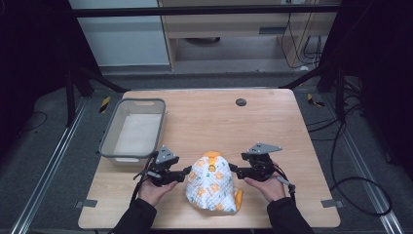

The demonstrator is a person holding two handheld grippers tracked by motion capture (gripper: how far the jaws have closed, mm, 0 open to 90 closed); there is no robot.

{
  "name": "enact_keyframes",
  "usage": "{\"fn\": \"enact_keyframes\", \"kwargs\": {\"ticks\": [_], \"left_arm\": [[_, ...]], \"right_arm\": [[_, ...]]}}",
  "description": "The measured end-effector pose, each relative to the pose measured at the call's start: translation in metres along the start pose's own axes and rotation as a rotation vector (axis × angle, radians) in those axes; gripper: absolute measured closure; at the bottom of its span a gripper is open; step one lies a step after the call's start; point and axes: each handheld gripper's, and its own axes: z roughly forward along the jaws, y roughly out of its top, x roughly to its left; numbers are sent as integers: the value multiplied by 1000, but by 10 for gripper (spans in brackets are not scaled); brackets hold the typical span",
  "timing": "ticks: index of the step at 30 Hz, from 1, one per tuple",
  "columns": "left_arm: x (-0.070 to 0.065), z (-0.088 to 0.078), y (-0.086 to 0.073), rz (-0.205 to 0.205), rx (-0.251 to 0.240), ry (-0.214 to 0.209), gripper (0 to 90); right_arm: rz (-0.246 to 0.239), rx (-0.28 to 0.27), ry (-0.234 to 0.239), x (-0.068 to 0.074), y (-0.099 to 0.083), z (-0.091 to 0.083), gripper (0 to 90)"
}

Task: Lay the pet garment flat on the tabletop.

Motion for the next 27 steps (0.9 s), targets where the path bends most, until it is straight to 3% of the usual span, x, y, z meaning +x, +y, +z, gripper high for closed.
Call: {"fn": "enact_keyframes", "kwargs": {"ticks": [3,8,13,18,27], "left_arm": [[-3,7,-2,9,25,-9,368],[-6,16,-3,20,47,-30,369],[-9,24,-5,35,73,-52,377],[-10,28,-10,21,78,-76,409],[-12,33,-12,-6,99,-155,606]], "right_arm": [[16,8,13,1,-3,5,338],[-5,27,38,4,-7,14,341],[4,46,68,6,-10,23,352],[21,80,93,7,-15,31,406],[49,99,152,8,-17,36,584]]}}
